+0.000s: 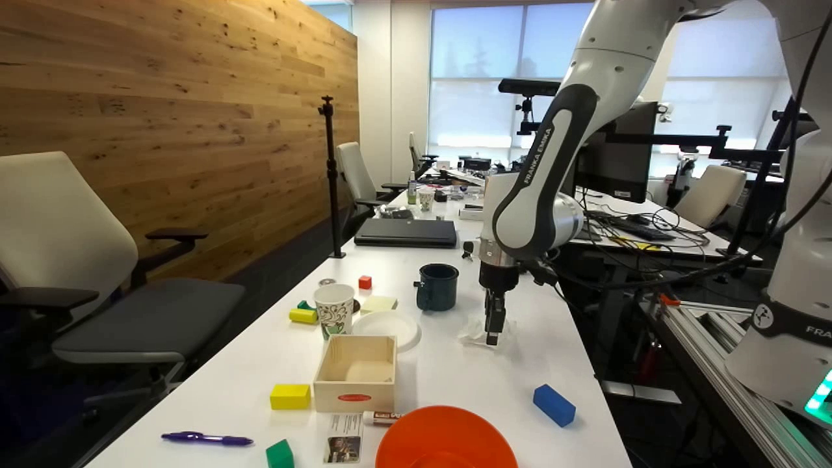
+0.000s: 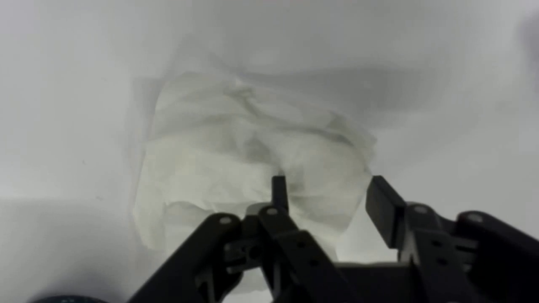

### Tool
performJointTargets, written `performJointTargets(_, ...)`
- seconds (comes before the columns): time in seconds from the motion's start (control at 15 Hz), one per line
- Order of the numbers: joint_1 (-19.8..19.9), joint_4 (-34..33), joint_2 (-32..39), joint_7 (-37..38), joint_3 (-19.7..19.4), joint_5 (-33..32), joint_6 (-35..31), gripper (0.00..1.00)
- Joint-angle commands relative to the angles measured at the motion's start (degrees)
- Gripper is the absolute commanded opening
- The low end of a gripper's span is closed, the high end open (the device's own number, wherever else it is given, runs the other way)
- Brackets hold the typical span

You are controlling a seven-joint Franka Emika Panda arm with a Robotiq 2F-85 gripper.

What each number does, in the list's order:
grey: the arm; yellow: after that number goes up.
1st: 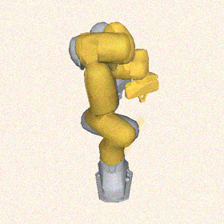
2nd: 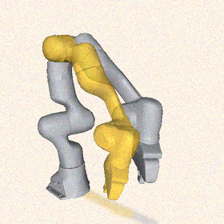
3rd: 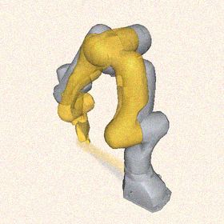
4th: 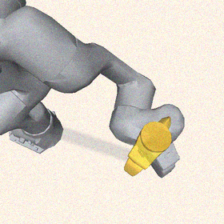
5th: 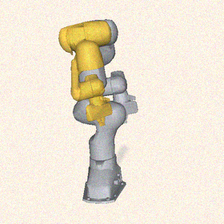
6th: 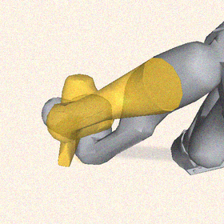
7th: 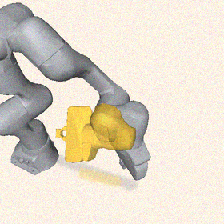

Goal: Move the piece of tissue

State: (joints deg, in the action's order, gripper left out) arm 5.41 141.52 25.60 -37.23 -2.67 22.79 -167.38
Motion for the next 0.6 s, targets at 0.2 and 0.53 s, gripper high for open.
performJointTargets(0.2,3.1,2.1,-12.6,12.5,1.2,-10.6,11.8,0.02)
performJointTargets(0.53,4.0,-0.9,-14.1,12.5,1.8,-7.6,13.0,0.00)
